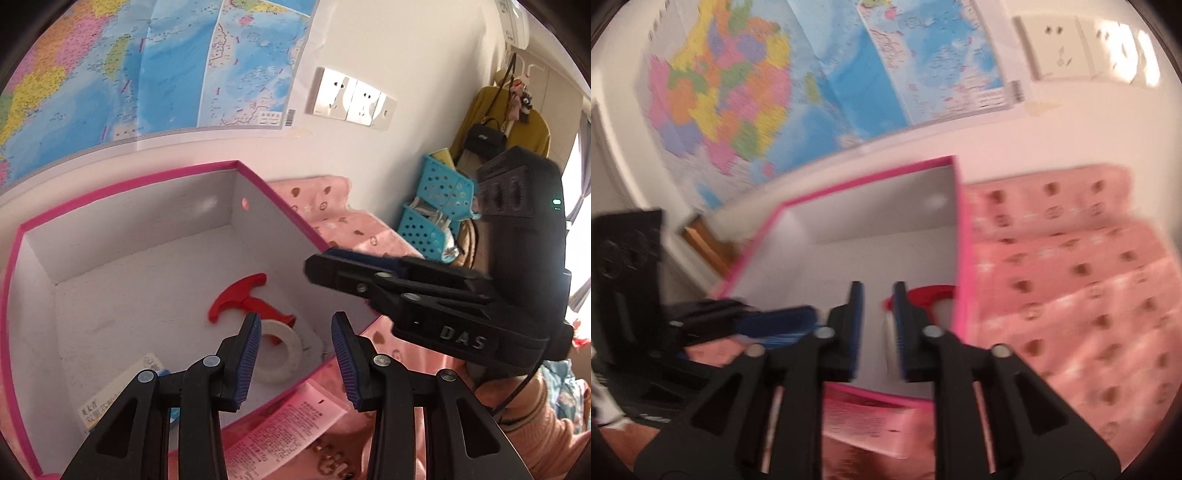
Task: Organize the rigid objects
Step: 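Carry the tape roll into the magenta box and release it, then grasp the pink lotion tube with the right tool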
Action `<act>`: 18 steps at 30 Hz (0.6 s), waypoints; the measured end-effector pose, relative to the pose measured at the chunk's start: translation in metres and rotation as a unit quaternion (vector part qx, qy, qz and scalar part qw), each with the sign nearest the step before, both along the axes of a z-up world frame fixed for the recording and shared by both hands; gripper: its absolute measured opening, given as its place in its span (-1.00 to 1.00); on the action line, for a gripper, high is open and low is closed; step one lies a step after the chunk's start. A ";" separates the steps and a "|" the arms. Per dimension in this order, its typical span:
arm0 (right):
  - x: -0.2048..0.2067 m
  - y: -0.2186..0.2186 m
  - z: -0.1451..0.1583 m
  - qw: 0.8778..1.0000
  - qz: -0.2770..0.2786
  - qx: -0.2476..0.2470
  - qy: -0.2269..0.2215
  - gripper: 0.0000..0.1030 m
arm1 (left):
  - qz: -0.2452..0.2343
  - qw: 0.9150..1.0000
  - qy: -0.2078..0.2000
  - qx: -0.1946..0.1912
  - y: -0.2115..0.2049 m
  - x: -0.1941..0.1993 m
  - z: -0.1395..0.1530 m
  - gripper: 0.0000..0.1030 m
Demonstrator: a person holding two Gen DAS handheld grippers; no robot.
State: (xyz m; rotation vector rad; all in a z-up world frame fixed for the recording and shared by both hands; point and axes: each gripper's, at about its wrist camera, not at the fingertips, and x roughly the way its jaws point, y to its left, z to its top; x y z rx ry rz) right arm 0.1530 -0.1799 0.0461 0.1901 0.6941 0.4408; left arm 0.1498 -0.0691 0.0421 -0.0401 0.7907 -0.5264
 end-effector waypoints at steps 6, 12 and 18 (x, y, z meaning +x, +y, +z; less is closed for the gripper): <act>-0.023 -0.009 0.007 1.000 -0.009 -0.015 -0.022 -0.34 | 0.006 0.999 -0.034 0.019 0.004 -0.020 0.002 -0.22; -0.051 -0.026 0.006 1.000 -0.006 -0.008 -0.023 -0.33 | 0.003 0.997 -0.069 0.034 0.014 -0.053 0.004 -0.15; -0.077 -0.043 -0.015 1.000 0.003 0.012 0.013 -0.24 | 0.001 0.996 -0.075 0.044 0.021 -0.081 -0.004 -0.07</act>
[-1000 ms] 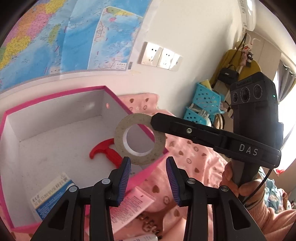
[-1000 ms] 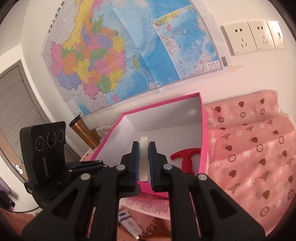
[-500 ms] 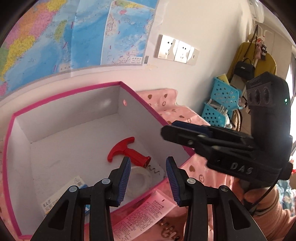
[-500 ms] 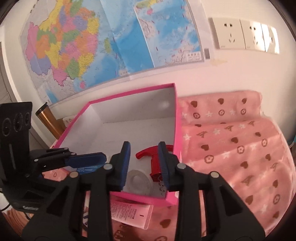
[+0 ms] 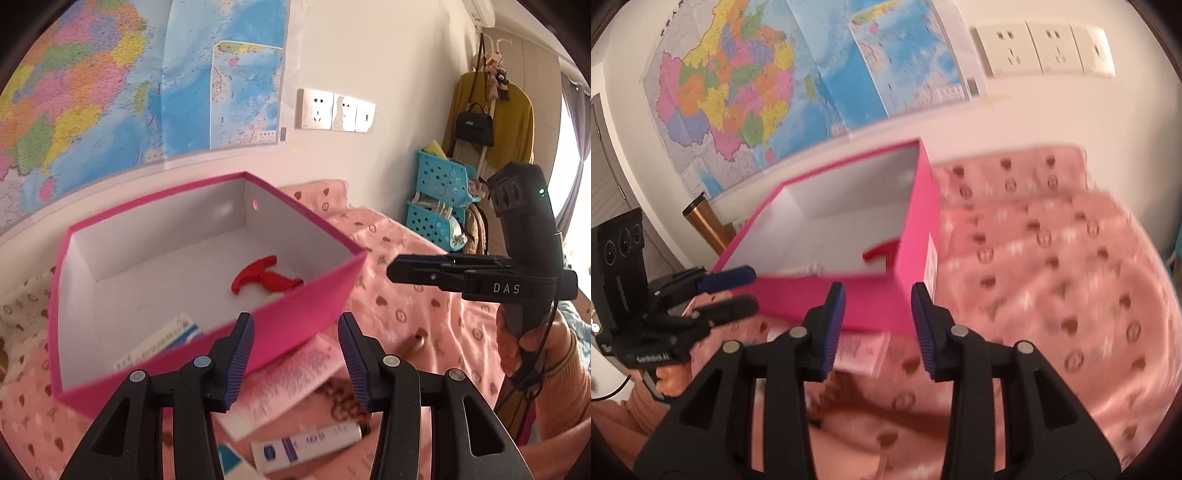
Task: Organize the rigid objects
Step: 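Grasp the pink lotion tube with the right tool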
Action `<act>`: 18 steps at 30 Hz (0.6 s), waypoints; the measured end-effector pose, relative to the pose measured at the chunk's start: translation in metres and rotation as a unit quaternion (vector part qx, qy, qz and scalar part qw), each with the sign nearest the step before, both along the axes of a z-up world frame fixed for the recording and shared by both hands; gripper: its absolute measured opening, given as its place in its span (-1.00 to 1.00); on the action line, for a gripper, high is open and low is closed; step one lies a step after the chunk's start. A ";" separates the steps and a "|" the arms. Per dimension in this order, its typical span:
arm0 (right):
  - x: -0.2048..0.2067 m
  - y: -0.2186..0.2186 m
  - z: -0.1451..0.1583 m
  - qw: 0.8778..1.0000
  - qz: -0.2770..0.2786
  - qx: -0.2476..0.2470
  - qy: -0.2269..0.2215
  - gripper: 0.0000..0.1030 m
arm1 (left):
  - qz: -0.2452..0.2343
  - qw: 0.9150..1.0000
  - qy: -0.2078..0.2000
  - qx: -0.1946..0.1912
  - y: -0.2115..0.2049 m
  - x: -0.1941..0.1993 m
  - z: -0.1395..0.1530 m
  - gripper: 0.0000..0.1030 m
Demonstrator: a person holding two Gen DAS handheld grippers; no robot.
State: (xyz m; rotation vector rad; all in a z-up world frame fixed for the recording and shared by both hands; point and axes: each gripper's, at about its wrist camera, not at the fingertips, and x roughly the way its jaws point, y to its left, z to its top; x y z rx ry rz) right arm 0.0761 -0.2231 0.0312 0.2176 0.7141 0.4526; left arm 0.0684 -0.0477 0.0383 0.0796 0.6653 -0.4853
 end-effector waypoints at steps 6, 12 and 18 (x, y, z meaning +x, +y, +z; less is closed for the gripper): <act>-0.014 -0.004 -0.033 0.999 0.009 0.004 0.053 -0.22 | 0.016 1.000 0.021 0.000 0.011 -0.013 -0.017 -0.07; -0.012 0.011 -0.049 0.997 0.027 0.009 0.072 -0.10 | 0.044 0.998 0.052 -0.004 0.026 -0.018 -0.035 -0.07; -0.001 0.026 -0.064 0.994 0.047 0.019 0.093 0.01 | 0.066 0.995 0.079 -0.007 0.039 -0.021 -0.052 -0.07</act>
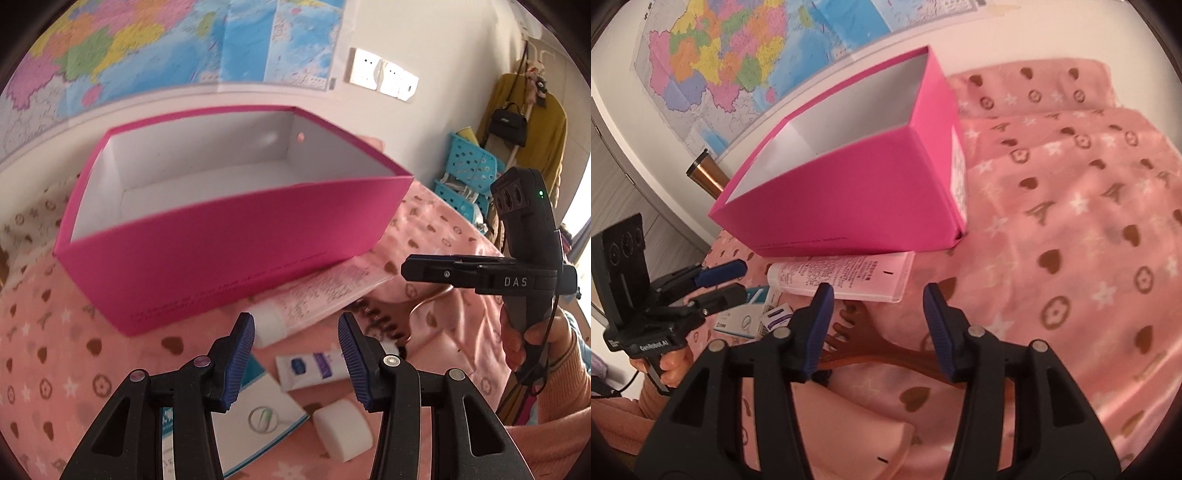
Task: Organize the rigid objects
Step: 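Grasp the pink lotion tube with the right tool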
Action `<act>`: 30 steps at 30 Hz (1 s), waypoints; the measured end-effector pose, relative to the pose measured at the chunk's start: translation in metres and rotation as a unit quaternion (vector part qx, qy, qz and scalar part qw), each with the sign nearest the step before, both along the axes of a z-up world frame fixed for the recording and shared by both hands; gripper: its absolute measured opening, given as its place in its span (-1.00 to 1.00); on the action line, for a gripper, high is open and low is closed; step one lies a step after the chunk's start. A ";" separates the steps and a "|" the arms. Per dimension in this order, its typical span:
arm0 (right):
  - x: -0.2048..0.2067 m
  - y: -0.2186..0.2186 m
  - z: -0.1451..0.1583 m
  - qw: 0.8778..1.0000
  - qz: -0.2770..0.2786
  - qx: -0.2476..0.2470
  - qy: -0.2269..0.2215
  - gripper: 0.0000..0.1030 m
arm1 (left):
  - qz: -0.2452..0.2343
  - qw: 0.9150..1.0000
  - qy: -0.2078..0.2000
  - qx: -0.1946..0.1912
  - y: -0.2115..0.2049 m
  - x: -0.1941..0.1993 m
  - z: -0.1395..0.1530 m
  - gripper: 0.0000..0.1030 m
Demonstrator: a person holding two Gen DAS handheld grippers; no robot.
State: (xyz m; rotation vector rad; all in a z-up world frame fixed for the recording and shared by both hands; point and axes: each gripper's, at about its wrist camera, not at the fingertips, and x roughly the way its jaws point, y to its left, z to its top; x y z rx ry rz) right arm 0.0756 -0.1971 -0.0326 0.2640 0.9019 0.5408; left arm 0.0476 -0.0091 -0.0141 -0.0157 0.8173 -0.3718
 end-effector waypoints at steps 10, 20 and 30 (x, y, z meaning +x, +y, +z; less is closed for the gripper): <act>0.020 0.007 -0.012 1.000 -0.011 -0.002 0.017 0.04 | 0.013 1.000 0.028 -0.002 0.004 0.009 -0.014 -0.07; 0.032 0.014 -0.022 0.999 -0.005 -0.002 0.035 0.04 | 0.002 0.999 0.043 -0.008 -0.001 0.018 -0.019 -0.07; 0.031 0.020 -0.020 1.000 -0.002 -0.010 0.029 0.05 | -0.005 0.999 0.047 -0.014 -0.008 0.018 -0.021 -0.07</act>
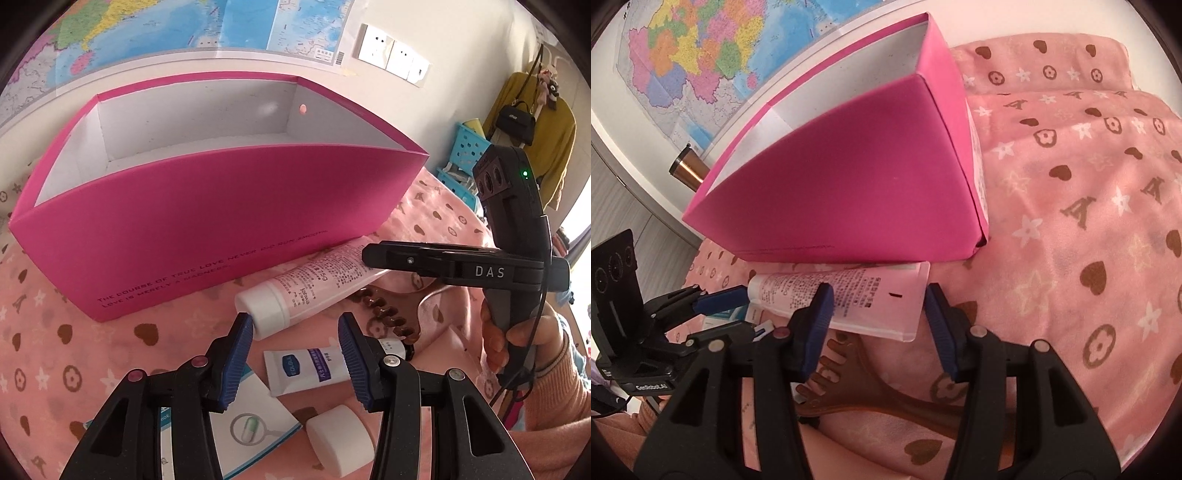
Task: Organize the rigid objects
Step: 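Grasp the pink lotion tube with the right tool, then carry the lotion tube into the magenta box and open the right tool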
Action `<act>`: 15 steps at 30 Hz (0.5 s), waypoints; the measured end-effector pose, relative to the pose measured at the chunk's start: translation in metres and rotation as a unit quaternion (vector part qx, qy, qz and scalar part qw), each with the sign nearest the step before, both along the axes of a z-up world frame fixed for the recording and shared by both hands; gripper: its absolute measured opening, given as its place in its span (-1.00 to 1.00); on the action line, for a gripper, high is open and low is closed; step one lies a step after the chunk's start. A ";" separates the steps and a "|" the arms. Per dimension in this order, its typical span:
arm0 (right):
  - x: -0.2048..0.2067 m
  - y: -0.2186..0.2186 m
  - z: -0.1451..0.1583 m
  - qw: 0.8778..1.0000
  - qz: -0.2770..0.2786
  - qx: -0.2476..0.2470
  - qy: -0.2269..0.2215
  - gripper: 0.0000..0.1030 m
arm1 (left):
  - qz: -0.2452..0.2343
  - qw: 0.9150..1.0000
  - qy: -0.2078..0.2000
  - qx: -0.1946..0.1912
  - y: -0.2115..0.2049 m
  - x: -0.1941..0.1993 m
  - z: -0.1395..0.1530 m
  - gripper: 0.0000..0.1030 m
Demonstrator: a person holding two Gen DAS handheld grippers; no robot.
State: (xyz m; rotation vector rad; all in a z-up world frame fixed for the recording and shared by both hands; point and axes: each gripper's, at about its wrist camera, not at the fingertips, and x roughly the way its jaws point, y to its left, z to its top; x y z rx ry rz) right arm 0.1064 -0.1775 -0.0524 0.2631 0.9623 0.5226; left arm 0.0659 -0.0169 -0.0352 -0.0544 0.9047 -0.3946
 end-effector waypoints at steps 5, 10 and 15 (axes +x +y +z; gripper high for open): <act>-0.006 0.000 0.006 1.000 -0.003 -0.015 -0.014 0.05 | -0.005 1.000 0.000 -0.001 -0.005 -0.001 -0.001 -0.07; -0.017 -0.007 0.016 0.999 -0.011 -0.011 -0.031 0.05 | -0.014 1.000 -0.006 -0.012 -0.007 -0.007 0.004 -0.07; -0.032 -0.007 0.034 0.998 -0.010 -0.024 -0.059 0.05 | -0.020 0.999 -0.022 -0.013 -0.009 -0.014 0.016 -0.07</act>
